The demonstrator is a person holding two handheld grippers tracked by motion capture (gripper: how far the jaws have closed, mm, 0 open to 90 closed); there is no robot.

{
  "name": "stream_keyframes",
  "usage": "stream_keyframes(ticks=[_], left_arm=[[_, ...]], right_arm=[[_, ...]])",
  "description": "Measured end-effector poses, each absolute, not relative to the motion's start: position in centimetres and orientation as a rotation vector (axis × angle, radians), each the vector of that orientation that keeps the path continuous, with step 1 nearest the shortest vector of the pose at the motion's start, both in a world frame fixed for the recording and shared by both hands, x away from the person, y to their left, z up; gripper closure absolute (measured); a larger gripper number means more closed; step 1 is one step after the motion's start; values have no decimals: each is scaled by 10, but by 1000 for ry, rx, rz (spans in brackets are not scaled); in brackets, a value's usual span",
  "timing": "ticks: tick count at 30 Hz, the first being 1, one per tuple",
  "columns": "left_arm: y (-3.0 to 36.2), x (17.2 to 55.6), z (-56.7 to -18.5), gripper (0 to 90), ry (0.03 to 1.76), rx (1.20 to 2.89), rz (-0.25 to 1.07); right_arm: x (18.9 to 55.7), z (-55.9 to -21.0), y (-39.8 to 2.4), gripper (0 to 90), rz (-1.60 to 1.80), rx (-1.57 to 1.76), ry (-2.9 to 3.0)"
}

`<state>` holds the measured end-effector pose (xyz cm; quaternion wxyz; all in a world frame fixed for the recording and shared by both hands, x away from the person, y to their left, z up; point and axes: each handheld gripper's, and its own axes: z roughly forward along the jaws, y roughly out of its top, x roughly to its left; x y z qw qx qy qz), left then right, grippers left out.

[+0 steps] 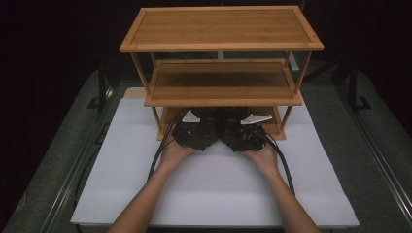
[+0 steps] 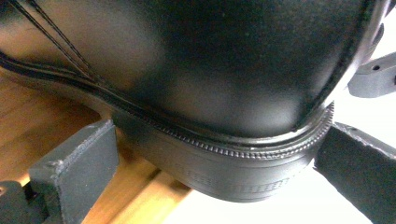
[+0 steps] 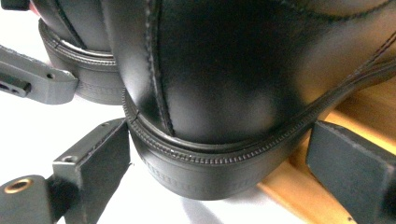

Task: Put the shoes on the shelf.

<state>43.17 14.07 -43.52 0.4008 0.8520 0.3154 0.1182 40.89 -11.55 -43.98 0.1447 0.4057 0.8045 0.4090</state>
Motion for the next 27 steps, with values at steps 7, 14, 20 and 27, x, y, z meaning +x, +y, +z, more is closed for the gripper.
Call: stream_keyframes(ticks=[7,14,20,27], left_arm=[[138,444,-442,0,835,2155,318],[136,449,-446,0,824,2178,324],[138,452,-449,0,836,2178,322],[136,452,-447,0,824,2196,354]], right_arm=[[422,-443,-112,66,1136,1190,2317],[428,-448,-111,65,1102,1169,2308],[430,-450,-109,64,1080,1156,2304],[431,-451,-109,61,1072,1159,2309]])
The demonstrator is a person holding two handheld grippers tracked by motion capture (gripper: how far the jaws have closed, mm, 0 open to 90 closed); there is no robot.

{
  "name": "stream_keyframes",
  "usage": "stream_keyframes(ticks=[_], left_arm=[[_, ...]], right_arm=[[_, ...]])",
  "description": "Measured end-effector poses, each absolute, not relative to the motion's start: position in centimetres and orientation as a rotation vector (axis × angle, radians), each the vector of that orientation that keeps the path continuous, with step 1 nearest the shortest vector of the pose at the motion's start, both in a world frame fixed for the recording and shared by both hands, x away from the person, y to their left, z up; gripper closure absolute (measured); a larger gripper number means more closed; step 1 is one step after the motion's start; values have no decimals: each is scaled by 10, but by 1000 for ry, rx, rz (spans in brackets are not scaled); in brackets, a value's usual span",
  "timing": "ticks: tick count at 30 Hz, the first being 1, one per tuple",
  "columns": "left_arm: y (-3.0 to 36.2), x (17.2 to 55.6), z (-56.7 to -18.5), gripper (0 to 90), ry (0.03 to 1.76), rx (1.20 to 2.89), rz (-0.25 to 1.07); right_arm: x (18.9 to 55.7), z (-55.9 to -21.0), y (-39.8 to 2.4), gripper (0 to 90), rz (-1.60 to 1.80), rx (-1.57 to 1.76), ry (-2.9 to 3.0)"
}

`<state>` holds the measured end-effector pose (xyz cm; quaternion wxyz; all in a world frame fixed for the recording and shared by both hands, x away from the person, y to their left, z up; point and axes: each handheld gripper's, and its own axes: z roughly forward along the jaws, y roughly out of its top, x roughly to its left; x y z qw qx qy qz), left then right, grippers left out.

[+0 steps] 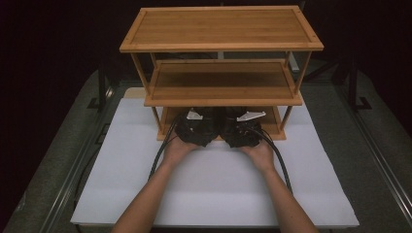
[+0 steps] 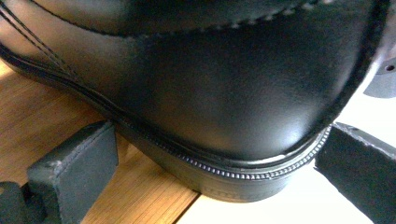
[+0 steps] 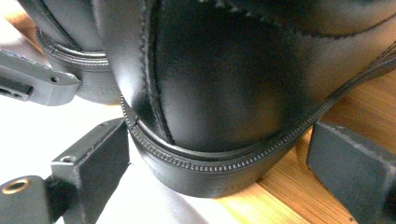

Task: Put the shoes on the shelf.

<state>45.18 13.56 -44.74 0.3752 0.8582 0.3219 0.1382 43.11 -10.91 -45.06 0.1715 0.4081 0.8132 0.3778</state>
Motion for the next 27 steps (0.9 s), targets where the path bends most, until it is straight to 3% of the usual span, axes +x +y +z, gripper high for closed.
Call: stream_keyframes(ticks=[19,22,27], left_arm=[[153,436,-429,0,797,2165,324],[157,431,-426,0,806,2169,325],[166,423,-420,0,774,2161,363]], right_arm=[[416,-433,-126,81,1100,1161,2284],[411,-433,-130,19,1073,1170,2293],[401,-430,-141,19,1060,1183,2280]])
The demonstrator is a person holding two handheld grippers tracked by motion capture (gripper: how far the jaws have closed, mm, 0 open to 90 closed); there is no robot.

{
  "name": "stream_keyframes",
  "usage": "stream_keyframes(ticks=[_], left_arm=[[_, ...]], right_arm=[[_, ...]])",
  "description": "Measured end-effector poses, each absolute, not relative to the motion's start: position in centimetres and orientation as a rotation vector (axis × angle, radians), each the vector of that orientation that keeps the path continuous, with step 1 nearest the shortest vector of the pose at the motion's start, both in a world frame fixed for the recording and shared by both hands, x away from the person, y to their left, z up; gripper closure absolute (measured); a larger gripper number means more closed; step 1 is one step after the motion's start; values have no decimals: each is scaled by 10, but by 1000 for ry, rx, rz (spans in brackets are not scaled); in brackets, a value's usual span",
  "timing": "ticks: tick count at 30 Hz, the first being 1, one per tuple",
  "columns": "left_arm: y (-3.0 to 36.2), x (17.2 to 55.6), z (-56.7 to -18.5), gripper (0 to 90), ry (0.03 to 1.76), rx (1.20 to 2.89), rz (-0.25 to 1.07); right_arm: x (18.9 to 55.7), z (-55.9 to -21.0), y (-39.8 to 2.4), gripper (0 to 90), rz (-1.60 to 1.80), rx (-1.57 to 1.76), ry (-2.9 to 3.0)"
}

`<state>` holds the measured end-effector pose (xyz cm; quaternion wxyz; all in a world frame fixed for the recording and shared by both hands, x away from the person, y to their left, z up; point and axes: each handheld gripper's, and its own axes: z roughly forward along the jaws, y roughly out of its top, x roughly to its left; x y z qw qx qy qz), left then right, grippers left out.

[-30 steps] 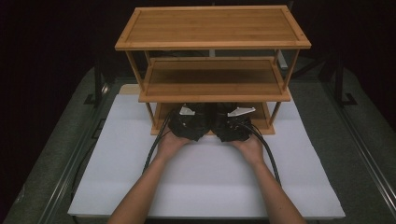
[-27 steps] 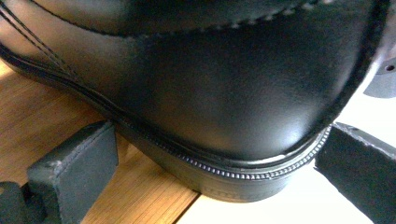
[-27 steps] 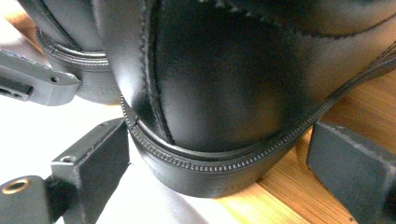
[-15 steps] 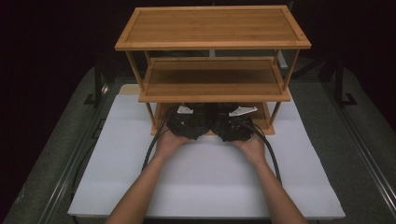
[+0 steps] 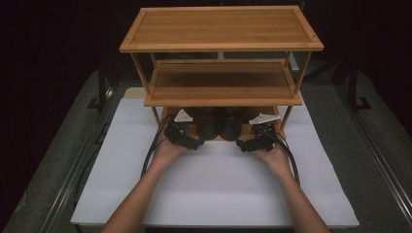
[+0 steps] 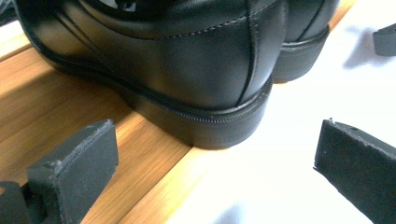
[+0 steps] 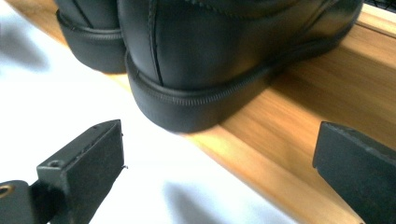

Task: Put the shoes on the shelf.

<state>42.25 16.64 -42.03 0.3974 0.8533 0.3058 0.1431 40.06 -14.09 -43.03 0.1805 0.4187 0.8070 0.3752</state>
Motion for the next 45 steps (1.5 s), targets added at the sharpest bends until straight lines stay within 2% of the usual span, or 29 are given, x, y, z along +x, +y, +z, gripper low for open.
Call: stream_keyframes(ticks=[11,28,45], left_arm=[[188,385,-413,0,740,2137,356],[251,325,-415,0,783,2118,400],[301,275,-429,0,835,2183,469]], right_arm=[[366,-428,-173,19,1086,1184,2243],[305,-426,-225,19,1092,1213,2181],[257,-439,-274,19,1019,1296,2163]])
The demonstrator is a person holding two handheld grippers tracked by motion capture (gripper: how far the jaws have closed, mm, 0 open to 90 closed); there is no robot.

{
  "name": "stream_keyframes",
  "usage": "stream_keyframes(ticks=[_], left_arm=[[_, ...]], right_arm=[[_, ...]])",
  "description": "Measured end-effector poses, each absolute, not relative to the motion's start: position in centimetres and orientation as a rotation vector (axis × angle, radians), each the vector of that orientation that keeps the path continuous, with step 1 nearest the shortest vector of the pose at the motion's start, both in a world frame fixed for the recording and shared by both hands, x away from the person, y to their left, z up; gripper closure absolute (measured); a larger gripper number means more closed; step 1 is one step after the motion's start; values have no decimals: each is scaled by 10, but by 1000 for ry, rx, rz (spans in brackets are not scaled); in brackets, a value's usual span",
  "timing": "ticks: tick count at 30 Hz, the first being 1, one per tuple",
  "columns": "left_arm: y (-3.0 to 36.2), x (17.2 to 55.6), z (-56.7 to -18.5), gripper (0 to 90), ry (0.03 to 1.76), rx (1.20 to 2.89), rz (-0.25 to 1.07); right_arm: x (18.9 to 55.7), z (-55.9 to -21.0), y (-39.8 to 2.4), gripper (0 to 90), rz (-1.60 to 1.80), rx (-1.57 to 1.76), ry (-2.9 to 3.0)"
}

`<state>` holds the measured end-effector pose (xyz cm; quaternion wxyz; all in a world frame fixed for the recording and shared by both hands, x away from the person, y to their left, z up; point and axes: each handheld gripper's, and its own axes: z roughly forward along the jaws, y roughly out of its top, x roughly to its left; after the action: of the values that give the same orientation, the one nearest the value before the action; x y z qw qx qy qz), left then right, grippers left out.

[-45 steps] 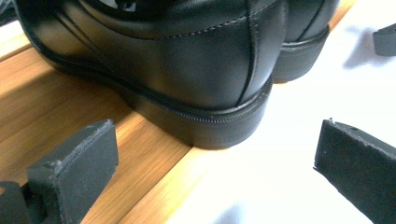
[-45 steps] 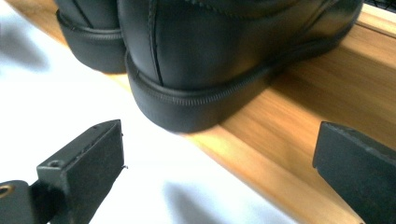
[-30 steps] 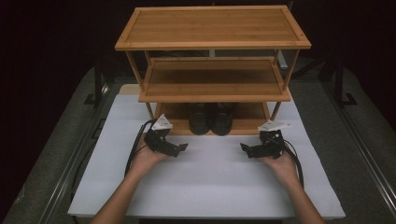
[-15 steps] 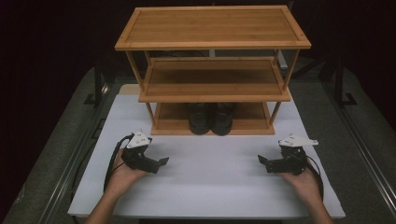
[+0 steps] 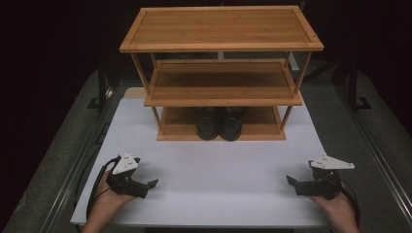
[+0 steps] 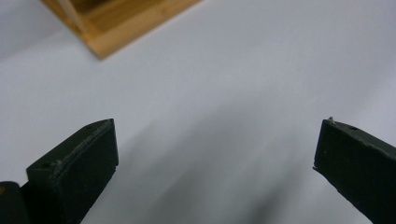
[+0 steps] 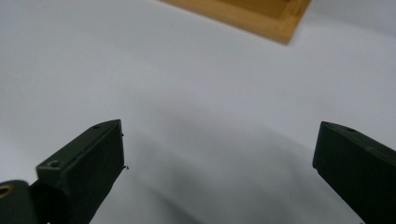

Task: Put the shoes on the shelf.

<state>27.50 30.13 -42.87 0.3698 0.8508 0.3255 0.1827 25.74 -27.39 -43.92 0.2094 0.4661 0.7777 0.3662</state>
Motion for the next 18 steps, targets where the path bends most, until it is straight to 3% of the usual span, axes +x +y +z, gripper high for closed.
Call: stream_keyframes(ticks=[18], left_arm=[[331,256,-450,0,967,2221,413]], right_arm=[[245,-457,-294,19,904,1364,2230]])
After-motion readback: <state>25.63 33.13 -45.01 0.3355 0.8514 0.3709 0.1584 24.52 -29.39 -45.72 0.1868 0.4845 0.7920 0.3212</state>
